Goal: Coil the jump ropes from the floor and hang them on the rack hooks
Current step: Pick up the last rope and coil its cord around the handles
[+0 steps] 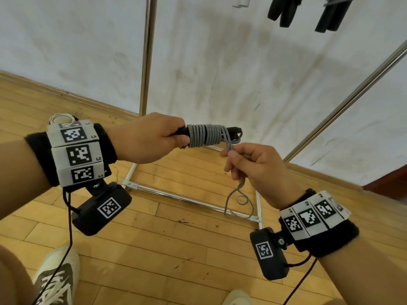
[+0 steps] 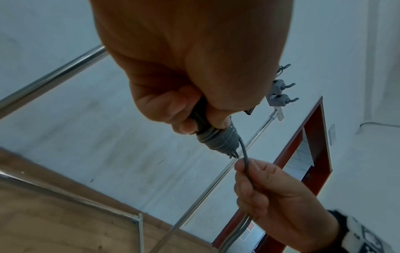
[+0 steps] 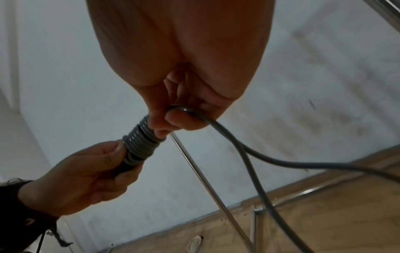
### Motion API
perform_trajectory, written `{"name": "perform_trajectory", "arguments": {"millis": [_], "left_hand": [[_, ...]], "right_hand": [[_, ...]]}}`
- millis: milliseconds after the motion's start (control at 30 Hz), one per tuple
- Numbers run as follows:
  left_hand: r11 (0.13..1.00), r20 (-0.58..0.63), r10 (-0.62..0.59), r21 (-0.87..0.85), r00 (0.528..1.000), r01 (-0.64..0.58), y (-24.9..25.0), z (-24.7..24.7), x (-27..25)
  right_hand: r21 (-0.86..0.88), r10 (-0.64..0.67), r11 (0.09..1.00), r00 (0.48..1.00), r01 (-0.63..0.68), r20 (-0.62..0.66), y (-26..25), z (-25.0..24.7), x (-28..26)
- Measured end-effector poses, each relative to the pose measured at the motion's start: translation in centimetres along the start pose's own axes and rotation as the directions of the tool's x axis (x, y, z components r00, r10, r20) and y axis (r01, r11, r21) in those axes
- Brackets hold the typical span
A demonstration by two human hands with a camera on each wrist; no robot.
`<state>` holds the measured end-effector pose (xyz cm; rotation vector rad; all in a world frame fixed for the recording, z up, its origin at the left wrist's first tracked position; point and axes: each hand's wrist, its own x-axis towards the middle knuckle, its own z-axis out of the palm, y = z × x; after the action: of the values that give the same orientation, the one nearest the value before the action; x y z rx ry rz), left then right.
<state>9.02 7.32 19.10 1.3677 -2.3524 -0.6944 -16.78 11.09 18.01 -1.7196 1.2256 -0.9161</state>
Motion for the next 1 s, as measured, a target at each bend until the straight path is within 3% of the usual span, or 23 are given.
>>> {"name": "perform_trajectory", "arguments": {"millis": [200, 333, 500, 633, 867, 1000], "left_hand": [[0.981, 0.084, 0.031, -0.196, 0.996, -0.014, 0.5, 0.0, -0.9], [0.953, 0.156, 0.070, -0.303, 0.985, -0.020, 0.9, -0.3, -1.6], [0.938, 0.259, 0.146, -0.343, 0.955, -0.050, 1.8, -0.9, -2.2], [0.944, 0.326, 0.136, -0.330, 0.935, -0.022, 2.0, -1.1, -2.6], [0.988, 0.455, 0.098, -0.154, 0.885, -0.030, 2.0, 0.1, -2.7], [0.998, 0.480, 0.056, -0.053, 0.875, -0.034, 1.7, 0.8, -2.6]], "right_hand": [[0.015, 0.025, 1.000, 0.994, -0.027, 0.104, 0.9, 0.8, -0.8], [-0.032, -0.017, 0.999, 0.987, 0.022, 0.160, 1.1, 0.3, -0.9], [-0.107, -0.002, 0.994, 0.991, 0.017, 0.131, 1.2, 0.0, -1.0], [-0.350, 0.063, 0.937, 0.985, -0.003, 0.160, 1.8, -0.3, -1.0], [-0.599, 0.067, 0.786, 0.942, 0.153, 0.328, 2.6, -1.2, 0.1], [-0.659, 0.098, 0.744, 0.959, 0.106, 0.265, 2.8, -1.4, 0.7]]}}
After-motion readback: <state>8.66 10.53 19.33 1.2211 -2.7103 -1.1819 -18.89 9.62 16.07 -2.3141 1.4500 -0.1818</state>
